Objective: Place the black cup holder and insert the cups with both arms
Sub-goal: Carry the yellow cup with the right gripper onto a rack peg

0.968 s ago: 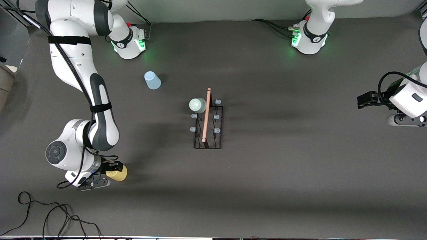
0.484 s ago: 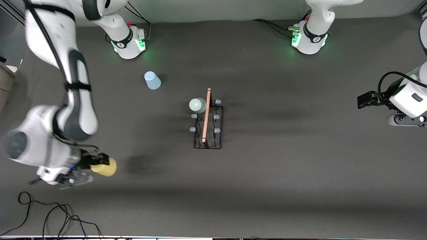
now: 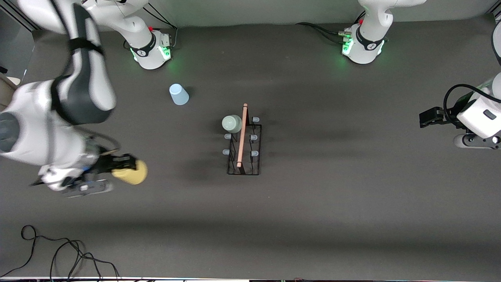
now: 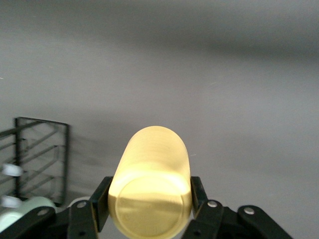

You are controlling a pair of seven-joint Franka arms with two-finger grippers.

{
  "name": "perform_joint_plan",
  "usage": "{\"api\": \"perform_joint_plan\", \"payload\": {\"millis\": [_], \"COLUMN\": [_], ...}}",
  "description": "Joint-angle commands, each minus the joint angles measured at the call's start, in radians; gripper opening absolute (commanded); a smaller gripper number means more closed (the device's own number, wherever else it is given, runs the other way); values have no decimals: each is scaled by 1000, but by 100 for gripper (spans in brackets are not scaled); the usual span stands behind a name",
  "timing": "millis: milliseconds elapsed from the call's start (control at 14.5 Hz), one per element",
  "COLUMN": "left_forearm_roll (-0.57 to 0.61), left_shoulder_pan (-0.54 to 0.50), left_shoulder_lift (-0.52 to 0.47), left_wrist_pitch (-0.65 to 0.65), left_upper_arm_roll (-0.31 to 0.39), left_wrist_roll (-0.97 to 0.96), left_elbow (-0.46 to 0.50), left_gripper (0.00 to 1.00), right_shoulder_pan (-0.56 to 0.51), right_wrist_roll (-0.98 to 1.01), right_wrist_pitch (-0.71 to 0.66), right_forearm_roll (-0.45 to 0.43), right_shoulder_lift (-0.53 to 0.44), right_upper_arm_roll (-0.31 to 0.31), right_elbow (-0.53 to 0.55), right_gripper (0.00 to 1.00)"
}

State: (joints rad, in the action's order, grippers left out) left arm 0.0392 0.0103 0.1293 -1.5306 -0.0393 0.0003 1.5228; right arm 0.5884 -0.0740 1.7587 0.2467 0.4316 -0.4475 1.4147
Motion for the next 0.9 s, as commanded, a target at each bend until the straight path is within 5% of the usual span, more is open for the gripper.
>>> {"api": "perform_joint_plan", "payload": {"millis": [0,415,830], "left_forearm_roll": [-10,-10,-10], "left_shoulder_pan": [0,-3,-3], "left_shoulder_lift": [-31,-31,-31], "left_wrist_pitch": [4,4,4], "left_upper_arm_roll": [4,4,2], "left_wrist_roll": [-2,-2,-2], "left_elbow": [25,25,25], "left_gripper": [99,99,99], "right_shoulder_pan": [140,329,358], "right_wrist_roll": [-263,-717,-754], "right_wrist_pitch": [-2,8,151], "right_forearm_roll": [-26,-15,-15], "right_shoulder_lift": [-8,100,151], "right_upper_arm_roll": [-5,0,6], "right_elbow": [9,-115,-71], "right_gripper": [31,31,31]}}
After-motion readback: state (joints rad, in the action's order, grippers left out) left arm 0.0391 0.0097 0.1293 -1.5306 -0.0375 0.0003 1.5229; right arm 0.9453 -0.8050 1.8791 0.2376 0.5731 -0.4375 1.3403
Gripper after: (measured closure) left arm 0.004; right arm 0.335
